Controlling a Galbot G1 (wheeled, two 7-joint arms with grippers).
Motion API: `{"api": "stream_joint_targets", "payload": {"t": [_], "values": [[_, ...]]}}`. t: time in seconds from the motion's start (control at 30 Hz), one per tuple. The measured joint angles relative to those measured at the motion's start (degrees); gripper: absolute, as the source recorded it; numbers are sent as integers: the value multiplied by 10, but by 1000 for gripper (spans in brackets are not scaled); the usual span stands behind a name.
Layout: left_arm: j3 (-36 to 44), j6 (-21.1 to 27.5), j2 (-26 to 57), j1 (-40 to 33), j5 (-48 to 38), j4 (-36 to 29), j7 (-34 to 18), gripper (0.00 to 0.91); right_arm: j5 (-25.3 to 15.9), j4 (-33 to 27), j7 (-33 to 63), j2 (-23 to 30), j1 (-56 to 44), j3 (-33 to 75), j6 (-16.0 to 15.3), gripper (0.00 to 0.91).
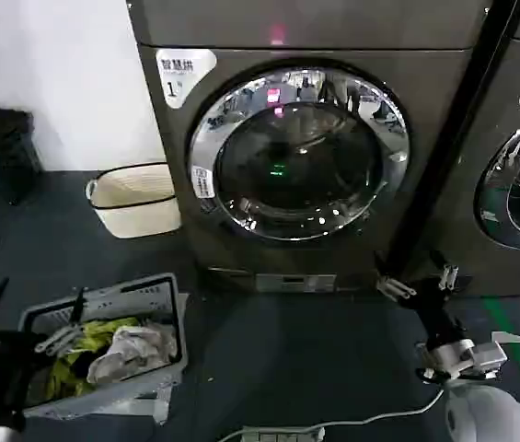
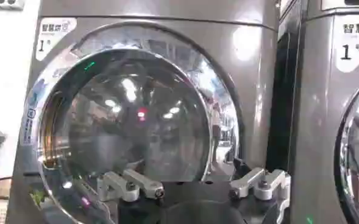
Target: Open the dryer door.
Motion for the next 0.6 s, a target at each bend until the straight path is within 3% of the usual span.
{"api": "stream_joint_targets", "payload": {"t": [0.17,0.27,0.47,0.6], "values": [[1,6,2,-1,8,0,-1,907,16,-8,-33,-10,6,-1,-10,907],[2,21,5,-1,11,0,-3,907,51,-18,-56,-25,21,-4,-32,907],[24,72,11,-3,27,0,-28,907,122,-45,-85,-87,71,-27,-49,907],[30,88,11,-4,29,0,-27,907,139,-72,-90,-136,102,-48,-46,907]]}}
